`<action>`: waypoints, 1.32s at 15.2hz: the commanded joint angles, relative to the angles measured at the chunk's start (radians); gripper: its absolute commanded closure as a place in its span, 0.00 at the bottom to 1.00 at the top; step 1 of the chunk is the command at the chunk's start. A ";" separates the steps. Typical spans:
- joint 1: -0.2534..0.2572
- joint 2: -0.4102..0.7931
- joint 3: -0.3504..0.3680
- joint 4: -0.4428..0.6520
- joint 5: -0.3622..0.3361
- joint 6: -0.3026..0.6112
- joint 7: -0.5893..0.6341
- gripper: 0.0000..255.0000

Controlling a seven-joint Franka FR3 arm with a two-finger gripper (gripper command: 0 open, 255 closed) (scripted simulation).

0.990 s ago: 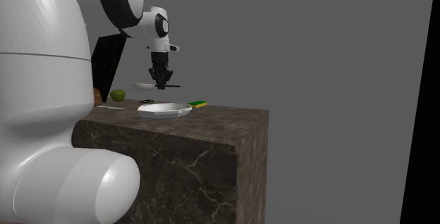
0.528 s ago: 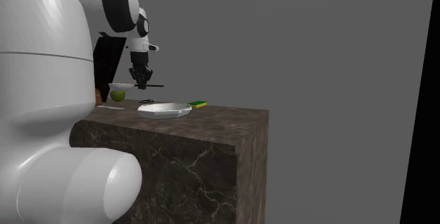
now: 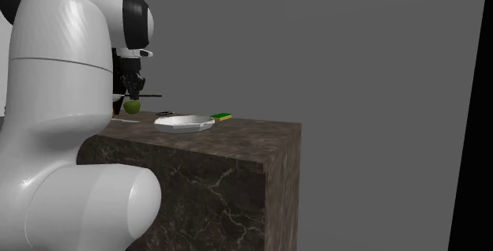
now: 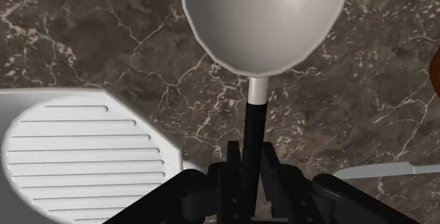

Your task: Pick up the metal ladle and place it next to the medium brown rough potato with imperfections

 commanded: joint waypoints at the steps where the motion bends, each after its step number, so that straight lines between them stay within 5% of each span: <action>1: 0.025 0.030 0.013 0.032 -0.017 -0.005 0.038 1.00; 20: 0.012 0.006 0.007 -0.255 -0.012 0.260 0.043 1.00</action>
